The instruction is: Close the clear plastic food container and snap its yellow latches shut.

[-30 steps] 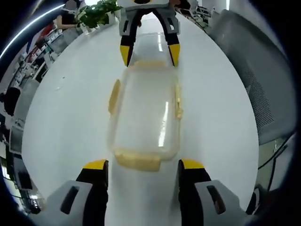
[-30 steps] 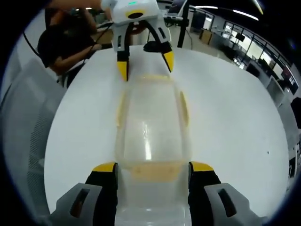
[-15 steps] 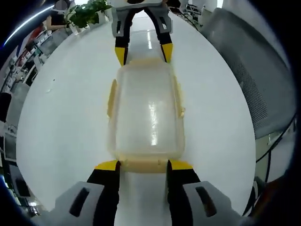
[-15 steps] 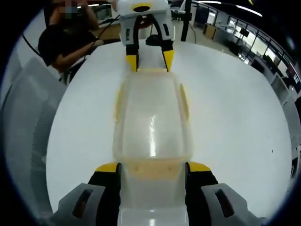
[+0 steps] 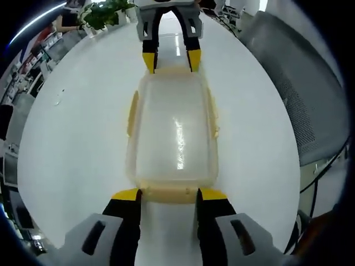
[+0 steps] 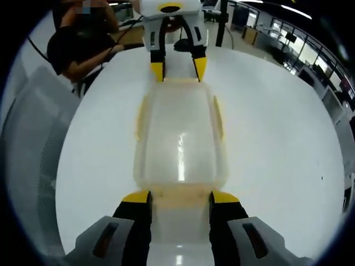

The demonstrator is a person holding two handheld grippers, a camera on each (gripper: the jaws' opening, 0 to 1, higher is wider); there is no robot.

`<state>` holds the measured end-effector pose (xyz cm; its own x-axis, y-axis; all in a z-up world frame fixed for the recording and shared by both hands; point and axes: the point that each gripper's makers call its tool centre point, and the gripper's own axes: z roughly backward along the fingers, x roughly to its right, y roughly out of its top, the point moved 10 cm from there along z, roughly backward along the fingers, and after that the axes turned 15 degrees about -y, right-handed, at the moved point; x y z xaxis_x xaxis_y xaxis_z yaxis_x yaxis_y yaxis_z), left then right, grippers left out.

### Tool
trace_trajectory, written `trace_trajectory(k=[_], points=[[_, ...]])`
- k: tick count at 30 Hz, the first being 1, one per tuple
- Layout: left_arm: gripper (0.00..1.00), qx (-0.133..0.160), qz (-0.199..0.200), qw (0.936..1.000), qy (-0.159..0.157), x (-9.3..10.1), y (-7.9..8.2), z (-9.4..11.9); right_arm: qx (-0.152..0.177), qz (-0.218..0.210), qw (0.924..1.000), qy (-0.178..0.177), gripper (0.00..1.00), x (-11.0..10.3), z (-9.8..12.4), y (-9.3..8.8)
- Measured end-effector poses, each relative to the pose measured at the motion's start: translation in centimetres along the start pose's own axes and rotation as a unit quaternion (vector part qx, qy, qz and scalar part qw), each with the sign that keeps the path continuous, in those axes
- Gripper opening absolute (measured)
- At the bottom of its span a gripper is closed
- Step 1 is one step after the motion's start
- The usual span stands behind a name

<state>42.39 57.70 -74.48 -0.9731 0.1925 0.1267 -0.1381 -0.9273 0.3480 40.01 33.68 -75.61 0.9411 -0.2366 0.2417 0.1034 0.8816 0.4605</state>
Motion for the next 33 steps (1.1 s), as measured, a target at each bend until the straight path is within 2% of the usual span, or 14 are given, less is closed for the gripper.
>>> trace_trajectory(k=[4, 14, 27, 31, 33], points=[[0.39, 0.004, 0.013, 0.9999, -0.003, -0.1, -0.2, 0.0, 0.001, -0.002, 1.0000, -0.001, 0.39, 0.0, 0.0, -0.1], [0.38, -0.019, 0.022, 0.9996, -0.002, 0.0, 0.4, -0.3, 0.001, 0.000, 1.0000, 0.001, 0.39, -0.1, 0.1, -0.1], [0.37, -0.030, 0.020, 0.9992, 0.017, 0.5, 0.7, -0.2, -0.001, -0.006, 1.0000, 0.000, 0.38, -0.2, 0.1, -0.1], [0.37, -0.020, 0.039, 0.9990, 0.009, 0.9, 0.5, 0.0, 0.004, 0.015, 0.9999, -0.005, 0.39, -0.2, 0.2, 0.1], [0.37, -0.015, 0.035, 0.9992, 0.014, 1.1, 0.6, 0.4, -0.004, 0.021, 0.9998, -0.005, 0.38, -0.2, 0.3, 0.1]])
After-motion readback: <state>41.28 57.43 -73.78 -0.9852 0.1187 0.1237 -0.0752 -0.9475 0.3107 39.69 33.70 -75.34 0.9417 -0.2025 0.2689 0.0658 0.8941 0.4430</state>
